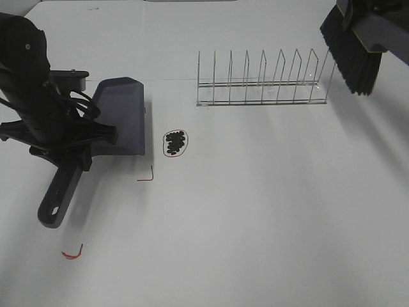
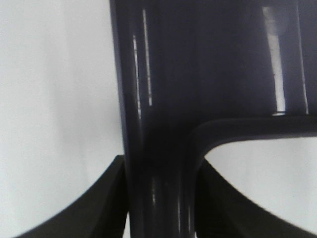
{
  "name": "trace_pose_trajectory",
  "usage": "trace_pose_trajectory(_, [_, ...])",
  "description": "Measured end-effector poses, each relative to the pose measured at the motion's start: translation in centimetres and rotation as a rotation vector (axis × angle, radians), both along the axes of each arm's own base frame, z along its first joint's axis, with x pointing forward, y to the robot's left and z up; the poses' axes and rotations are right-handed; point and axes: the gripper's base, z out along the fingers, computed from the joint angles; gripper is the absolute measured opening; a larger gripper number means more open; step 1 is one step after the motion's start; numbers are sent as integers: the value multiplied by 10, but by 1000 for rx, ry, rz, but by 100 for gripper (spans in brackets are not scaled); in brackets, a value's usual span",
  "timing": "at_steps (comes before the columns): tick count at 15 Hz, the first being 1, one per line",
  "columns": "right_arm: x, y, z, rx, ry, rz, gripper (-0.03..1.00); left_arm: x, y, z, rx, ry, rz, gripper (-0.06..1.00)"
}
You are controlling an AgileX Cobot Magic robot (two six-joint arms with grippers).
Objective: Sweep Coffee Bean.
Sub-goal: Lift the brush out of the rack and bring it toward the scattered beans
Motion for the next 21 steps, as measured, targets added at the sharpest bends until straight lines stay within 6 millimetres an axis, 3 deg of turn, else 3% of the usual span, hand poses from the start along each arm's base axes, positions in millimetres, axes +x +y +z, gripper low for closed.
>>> trace_pose_trajectory(4, [-15, 0, 25, 5, -13, -11, 26, 0, 0, 0, 2, -1, -16, 33])
trace_pose_trajectory(7, [-37, 5, 26, 4, 41, -4, 26, 0, 0, 0, 3, 0, -16, 33])
trace_pose_trajectory(8, [-46, 14, 21, -10, 77, 16, 26, 0, 0, 0, 4, 4, -16, 33])
trace_pose_trajectory(12, [-66, 82, -22, -79, 176, 114, 26, -2, -2, -7, 14, 31, -23, 33])
trace_pose_trajectory(16, [-64, 104, -43, -135, 170, 78, 26, -10, -22, -35, 44, 105, -74, 33])
trace_pose_trajectory(20, [-57, 122, -94, -167, 262, 118, 26, -14, -29, -52, 58, 140, -68, 33])
trace_pose_trajectory(21, [-57, 145, -116, -171, 262, 170, 26, -14, -30, -53, 59, 143, -68, 33])
